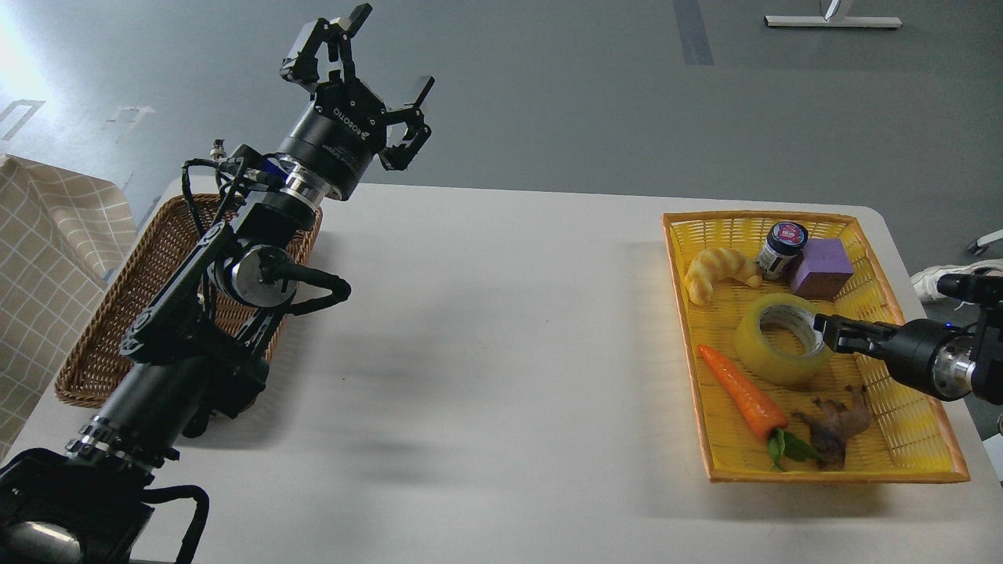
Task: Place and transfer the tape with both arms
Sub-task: 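Close the right gripper on the rim of the yellow tape roll, then lift the tape roll and carry it toward the table center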
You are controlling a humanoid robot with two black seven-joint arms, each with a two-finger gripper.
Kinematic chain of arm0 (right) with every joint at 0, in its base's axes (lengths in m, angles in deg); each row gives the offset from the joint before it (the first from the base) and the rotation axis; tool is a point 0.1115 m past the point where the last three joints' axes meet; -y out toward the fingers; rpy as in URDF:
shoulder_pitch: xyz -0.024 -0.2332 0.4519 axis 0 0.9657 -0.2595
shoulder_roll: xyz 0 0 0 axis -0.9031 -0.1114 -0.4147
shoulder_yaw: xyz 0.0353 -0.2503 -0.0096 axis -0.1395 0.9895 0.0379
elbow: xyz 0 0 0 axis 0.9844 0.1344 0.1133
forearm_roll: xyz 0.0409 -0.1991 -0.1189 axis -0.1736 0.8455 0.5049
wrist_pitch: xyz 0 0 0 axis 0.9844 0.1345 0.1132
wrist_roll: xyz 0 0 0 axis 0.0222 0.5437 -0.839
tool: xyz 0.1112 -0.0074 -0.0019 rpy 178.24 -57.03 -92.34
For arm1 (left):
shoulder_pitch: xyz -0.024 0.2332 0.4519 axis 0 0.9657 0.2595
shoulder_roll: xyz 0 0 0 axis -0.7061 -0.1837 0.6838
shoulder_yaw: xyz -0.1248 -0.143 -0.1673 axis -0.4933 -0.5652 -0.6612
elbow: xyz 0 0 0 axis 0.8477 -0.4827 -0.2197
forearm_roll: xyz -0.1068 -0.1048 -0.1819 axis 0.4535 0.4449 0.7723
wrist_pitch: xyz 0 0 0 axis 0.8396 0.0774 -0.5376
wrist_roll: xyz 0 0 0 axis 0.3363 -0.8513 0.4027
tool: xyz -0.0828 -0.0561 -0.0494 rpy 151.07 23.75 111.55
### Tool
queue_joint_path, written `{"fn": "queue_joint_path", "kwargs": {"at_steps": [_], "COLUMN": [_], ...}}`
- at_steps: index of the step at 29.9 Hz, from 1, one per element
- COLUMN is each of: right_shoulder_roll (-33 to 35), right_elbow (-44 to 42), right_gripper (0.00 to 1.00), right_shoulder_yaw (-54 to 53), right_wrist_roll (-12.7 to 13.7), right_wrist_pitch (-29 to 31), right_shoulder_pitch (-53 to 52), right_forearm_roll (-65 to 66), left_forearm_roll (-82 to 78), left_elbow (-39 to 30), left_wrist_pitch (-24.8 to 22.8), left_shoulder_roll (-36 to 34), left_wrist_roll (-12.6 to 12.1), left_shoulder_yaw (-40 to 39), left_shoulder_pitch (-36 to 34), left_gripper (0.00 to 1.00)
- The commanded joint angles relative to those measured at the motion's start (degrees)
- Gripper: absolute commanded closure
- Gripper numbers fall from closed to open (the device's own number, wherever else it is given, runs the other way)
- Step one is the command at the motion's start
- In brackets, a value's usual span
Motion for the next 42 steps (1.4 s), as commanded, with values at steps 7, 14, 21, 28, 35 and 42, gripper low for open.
{"fn": "queue_joint_path", "kwargs": {"at_steps": [7, 14, 21, 28, 35, 42], "right_shoulder_roll": [-0.05, 0.3, 1.7, 4.07, 6.45, 6.36], "right_elbow": [0.12, 0.47, 1.96, 3.28, 5.48, 5.75], "right_gripper": [0.81, 0.85, 0.86, 0.86, 0.86, 0.86], "right_shoulder_yaw": [-0.01, -0.28, -0.36, -0.36, -0.54, -1.24], "right_wrist_roll": [0.01, -0.25, -0.43, -0.43, -0.43, -0.34], "right_wrist_pitch": [0.14, 1.19, 2.25, 2.34, 2.86, 7.49], "right_shoulder_pitch": [1.19, 1.11, 1.11, 1.11, 0.5, -5.56], "right_forearm_roll": [-0.17, -0.43, -3.33, -5.62, -8.78, -10.19], "left_forearm_roll": [0.0, 0.0, 0.0, 0.0, 0.0, 0.0], "left_elbow": [0.0, 0.0, 0.0, 0.0, 0.0, 0.0], "left_wrist_pitch": [-0.06, -0.06, -0.06, -0.06, 0.03, 0.03], "left_shoulder_roll": [-0.02, 0.07, 0.07, 0.24, 0.59, 0.51], "left_wrist_roll": [-0.01, -0.01, -0.01, -0.01, -0.01, -0.01], "left_shoulder_yaw": [0.04, 0.04, 0.04, 0.04, 0.04, 0.12], "left_shoulder_pitch": [0.0, 0.0, 0.0, 0.0, 0.0, 0.0], "left_gripper": [0.02, 0.02, 0.02, 0.02, 0.02, 0.02]}}
